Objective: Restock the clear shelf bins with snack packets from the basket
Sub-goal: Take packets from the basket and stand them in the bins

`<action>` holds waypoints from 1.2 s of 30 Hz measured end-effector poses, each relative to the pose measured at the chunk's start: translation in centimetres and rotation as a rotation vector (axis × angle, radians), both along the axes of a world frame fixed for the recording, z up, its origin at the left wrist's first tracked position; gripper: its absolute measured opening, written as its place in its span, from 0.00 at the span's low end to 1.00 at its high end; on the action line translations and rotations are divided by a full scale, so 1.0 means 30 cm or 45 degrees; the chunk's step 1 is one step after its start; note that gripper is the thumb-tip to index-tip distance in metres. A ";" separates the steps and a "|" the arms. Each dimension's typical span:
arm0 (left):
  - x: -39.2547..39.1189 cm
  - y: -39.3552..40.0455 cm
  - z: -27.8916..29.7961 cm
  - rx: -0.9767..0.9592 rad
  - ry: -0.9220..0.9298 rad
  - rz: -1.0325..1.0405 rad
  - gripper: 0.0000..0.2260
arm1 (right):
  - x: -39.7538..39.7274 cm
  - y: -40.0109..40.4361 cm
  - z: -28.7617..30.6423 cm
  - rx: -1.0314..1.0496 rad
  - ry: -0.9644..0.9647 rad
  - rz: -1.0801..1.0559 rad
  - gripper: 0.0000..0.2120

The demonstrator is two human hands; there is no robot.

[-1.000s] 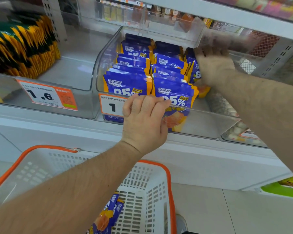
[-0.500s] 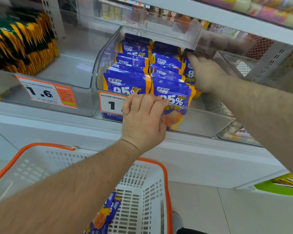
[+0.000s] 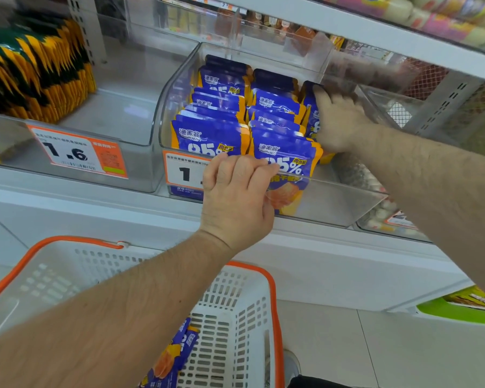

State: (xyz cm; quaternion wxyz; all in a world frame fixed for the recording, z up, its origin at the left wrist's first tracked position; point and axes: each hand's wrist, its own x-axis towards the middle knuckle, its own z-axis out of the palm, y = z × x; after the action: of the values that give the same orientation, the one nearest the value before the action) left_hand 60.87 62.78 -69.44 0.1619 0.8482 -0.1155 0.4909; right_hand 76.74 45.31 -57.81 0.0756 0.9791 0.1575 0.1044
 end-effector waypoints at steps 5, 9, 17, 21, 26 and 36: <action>-0.001 0.004 0.002 0.016 0.026 0.001 0.18 | 0.027 -0.007 0.020 0.122 0.027 -0.079 0.36; -0.002 0.008 -0.001 0.031 0.027 0.008 0.18 | 0.026 -0.008 0.015 0.164 0.041 -0.090 0.35; -0.001 0.004 -0.005 0.021 0.032 -0.012 0.18 | 0.009 -0.015 0.021 0.166 0.030 -0.036 0.37; -0.013 0.008 0.003 0.028 0.075 -0.022 0.19 | -0.016 -0.021 0.036 0.188 0.050 -0.034 0.37; -0.036 0.010 0.029 0.065 0.152 -0.012 0.21 | -0.058 -0.045 0.027 0.103 -0.062 -0.088 0.28; -0.067 0.014 0.049 0.094 0.214 0.010 0.27 | -0.060 0.003 -0.024 0.077 -0.276 -0.287 0.19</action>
State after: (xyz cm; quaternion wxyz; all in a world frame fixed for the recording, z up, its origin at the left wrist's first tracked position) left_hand 58.85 63.20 -67.96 0.1377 0.8923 -0.1160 0.4139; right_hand 74.95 45.39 -58.53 0.0737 0.9754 0.0344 0.2051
